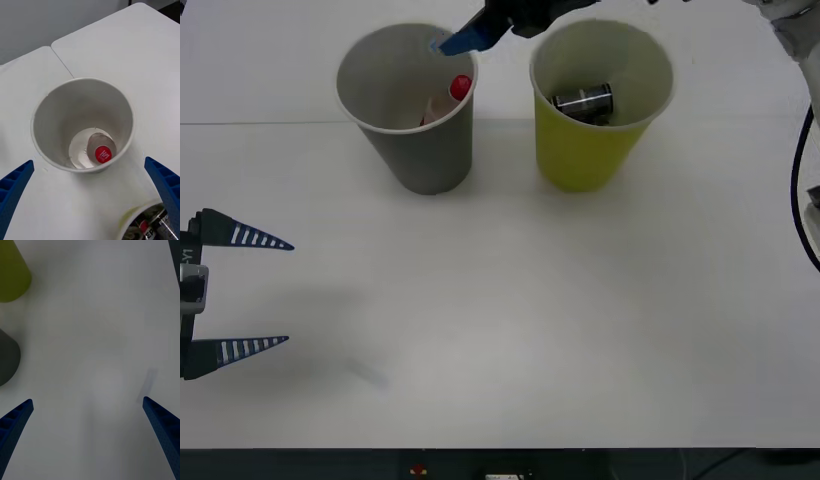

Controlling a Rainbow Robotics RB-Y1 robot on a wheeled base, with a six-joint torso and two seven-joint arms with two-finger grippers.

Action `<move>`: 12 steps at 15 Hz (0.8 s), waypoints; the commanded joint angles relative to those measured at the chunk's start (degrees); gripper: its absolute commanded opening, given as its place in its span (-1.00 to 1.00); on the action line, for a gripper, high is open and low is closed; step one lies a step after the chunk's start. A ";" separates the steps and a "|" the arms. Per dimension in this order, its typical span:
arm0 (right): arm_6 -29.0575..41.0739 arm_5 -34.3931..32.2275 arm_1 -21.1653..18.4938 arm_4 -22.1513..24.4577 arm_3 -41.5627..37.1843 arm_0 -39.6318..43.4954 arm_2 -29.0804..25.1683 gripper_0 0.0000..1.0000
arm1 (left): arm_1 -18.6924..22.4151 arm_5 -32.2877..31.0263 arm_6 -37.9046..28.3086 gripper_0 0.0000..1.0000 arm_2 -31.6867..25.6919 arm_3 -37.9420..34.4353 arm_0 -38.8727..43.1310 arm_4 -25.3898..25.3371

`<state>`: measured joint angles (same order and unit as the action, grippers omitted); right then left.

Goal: Put the can into the green bin and the plastic bottle into the gray bin

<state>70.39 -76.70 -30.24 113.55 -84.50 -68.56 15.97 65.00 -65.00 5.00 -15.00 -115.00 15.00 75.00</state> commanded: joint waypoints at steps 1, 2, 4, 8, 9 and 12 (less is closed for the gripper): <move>-3.60 -2.84 -4.21 -6.68 -4.09 4.14 -4.37 1.00 | 0.00 0.00 0.00 1.00 0.00 0.00 0.00 0.00; -5.53 -2.84 -6.32 -9.75 -5.94 6.42 -5.87 1.00 | 0.00 0.00 0.00 1.00 0.00 0.00 0.00 0.00; -6.85 -2.84 -9.93 -14.24 -10.95 11.43 -8.77 1.00 | 0.00 0.00 0.00 1.00 0.00 0.00 0.00 0.00; -13.44 -2.84 -15.73 -20.74 -21.49 24.18 -15.89 1.00 | 0.00 0.00 0.00 1.00 0.00 0.00 0.00 0.00; -15.81 -2.84 -16.78 -23.03 -23.16 27.43 -18.00 1.00 | 0.00 0.00 0.00 1.00 0.00 0.00 0.00 0.00; -22.41 -3.11 -20.12 -29.27 -28.44 38.33 -24.94 1.00 | 0.00 0.00 0.00 1.00 0.00 0.00 0.00 0.00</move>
<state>49.43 -79.73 -49.75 85.67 -111.92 -32.41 -7.47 65.00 -65.00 5.00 -15.00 -115.00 15.00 75.00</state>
